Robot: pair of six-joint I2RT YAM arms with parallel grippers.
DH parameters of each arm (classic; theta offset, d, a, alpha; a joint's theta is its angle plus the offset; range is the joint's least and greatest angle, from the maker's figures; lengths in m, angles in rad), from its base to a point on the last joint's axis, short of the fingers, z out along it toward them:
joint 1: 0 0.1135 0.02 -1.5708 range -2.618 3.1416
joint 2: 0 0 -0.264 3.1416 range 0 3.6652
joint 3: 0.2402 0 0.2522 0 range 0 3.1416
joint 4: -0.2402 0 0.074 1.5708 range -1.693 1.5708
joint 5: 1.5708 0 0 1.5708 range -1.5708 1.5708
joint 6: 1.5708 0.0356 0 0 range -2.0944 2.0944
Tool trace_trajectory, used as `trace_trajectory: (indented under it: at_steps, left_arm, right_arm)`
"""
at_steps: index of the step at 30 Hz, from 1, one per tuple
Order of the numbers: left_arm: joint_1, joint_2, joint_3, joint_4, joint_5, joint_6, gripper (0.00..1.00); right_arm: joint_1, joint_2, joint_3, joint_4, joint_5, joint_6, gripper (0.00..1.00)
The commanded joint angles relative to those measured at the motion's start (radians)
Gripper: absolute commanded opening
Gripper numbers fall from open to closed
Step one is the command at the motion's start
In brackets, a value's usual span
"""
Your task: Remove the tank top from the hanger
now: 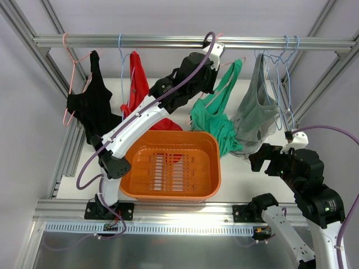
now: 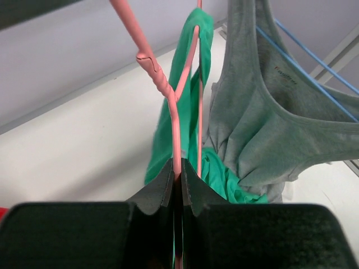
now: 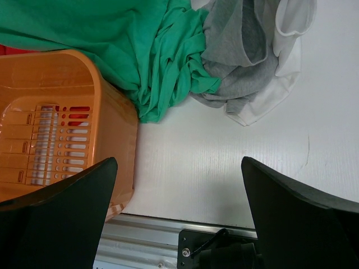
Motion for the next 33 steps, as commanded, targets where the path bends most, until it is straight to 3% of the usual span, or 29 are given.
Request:
trace_trajectory:
  at_steps: [1, 18, 25, 33]
  left_arm:
    - [-0.045, -0.009, 0.088, 0.048, -0.077, 0.023, 0.0]
    - [-0.1, -0.067, 0.054, 0.117, -0.14, -0.015, 0.0]
    - [-0.131, -0.227, -0.139, 0.131, -0.113, -0.04, 0.0]
    - [-0.134, -0.368, -0.32, 0.166, -0.004, -0.021, 0.0]
  right_arm:
    - [0.0, -0.007, -0.004, 0.04, -0.016, -0.009, 0.99]
    - [0.0, -0.009, -0.017, 0.065, -0.019, -0.001, 0.99]
    - [0.0, -0.007, -0.032, 0.124, -0.074, -0.007, 0.99]
    - [0.001, 0.043, -0.032, 0.297, -0.25, -0.021, 1.0]
